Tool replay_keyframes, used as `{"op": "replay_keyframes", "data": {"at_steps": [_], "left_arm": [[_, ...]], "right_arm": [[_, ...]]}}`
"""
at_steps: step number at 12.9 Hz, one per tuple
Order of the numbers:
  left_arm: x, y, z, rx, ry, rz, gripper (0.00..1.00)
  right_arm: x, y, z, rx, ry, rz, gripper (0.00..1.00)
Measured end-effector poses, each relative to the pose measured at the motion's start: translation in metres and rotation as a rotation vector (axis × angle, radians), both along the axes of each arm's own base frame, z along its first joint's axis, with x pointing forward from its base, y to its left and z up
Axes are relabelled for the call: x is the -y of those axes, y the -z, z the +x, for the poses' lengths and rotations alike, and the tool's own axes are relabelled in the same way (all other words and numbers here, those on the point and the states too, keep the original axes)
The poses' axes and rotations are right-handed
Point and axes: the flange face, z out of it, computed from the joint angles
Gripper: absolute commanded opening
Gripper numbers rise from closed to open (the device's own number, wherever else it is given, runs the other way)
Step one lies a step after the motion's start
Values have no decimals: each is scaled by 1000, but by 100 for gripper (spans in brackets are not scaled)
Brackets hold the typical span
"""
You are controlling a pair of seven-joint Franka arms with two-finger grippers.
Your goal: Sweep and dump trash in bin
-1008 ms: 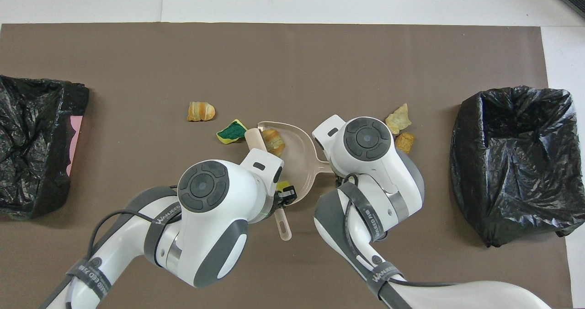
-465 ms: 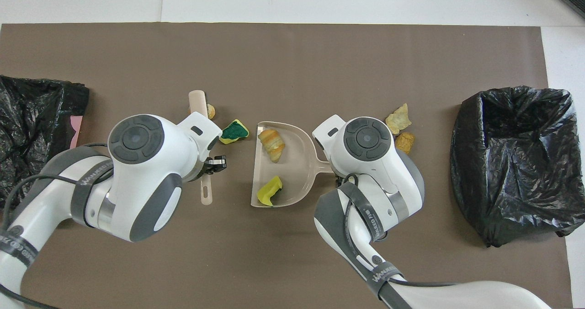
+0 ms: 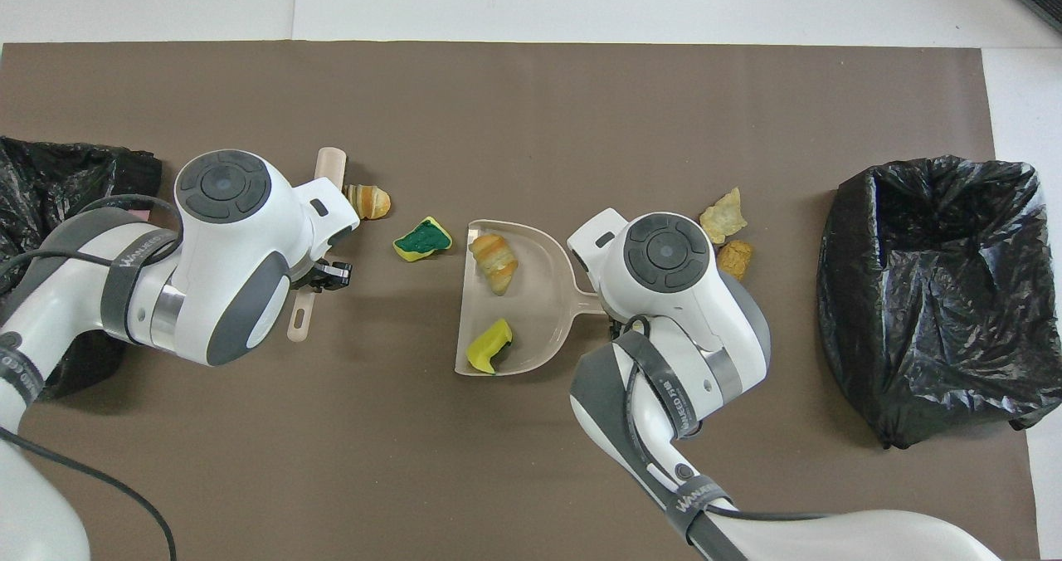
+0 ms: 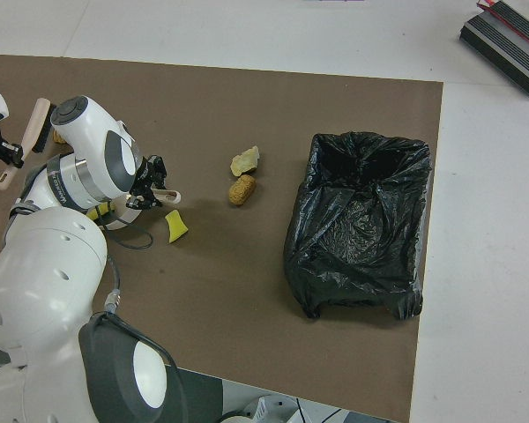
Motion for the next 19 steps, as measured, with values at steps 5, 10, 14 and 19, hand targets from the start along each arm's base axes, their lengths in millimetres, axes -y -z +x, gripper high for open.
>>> {"op": "replay_keyframes", "data": {"at_steps": [5, 10, 14, 19], "left_arm": [[23, 13, -9, -52, 137, 9, 0], [111, 10, -57, -161, 178, -154, 0], [138, -11, -86, -254, 149, -230, 0], [122, -37, -77, -194, -49, -177, 0]], "right_arm": [[0, 1, 0, 0, 32, -2, 0], [0, 4, 0, -2, 40, -4, 0], [1, 7, 1, -5, 42, -6, 0], [3, -1, 7, 14, 51, 4, 0]]}}
